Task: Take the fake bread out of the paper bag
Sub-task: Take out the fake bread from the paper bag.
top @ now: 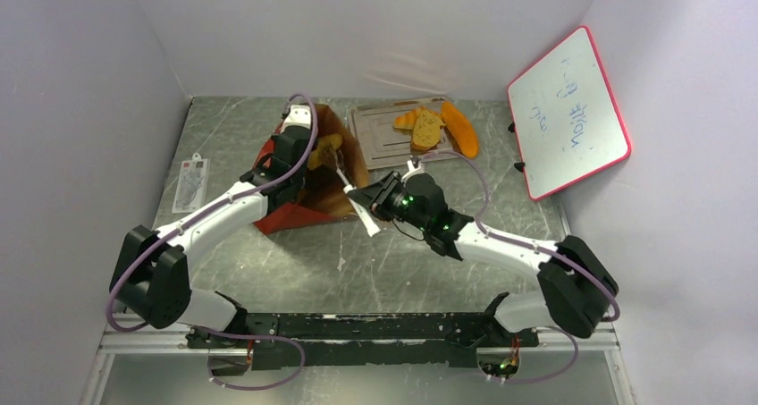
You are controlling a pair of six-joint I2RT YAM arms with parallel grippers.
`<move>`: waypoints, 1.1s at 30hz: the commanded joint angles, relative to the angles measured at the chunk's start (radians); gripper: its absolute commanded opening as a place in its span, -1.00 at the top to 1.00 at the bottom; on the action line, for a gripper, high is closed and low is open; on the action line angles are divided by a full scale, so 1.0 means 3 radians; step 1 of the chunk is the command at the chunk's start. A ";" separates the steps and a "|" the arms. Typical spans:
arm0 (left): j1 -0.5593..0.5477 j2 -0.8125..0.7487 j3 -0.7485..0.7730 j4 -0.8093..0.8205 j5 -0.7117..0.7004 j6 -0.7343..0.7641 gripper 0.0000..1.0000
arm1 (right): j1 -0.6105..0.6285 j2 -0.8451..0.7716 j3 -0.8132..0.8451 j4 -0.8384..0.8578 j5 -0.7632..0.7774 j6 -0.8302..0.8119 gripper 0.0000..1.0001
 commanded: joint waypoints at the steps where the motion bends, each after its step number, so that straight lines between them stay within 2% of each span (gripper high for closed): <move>1: -0.0120 -0.0117 -0.0082 0.0033 -0.0185 0.0029 0.86 | -0.0033 0.0320 0.0387 0.0293 0.0087 -0.0069 1.00; 7: -0.0348 -0.0189 -0.0300 0.0121 -0.0266 -0.0104 0.86 | -0.0033 0.0774 0.0954 0.0171 0.0018 -0.0079 1.00; 12: -0.0552 -0.0134 -0.0448 0.0174 -0.0415 -0.0218 0.86 | -0.0022 0.1018 0.1205 0.0064 -0.0043 -0.0014 1.00; 22: -0.0805 -0.0177 -0.0720 0.0273 -0.0558 -0.0430 0.86 | -0.0079 0.1117 0.1494 -0.0238 -0.0043 -0.0241 1.00; 24: -0.0871 -0.0167 -0.0760 0.0277 -0.0703 -0.0478 0.86 | -0.0093 0.1161 0.1556 -0.0293 -0.0084 -0.0276 1.00; 33: -0.0957 -0.0168 -0.0889 0.0308 -0.0815 -0.0579 0.86 | -0.0166 0.1076 0.1535 -0.0451 -0.0116 -0.0344 1.00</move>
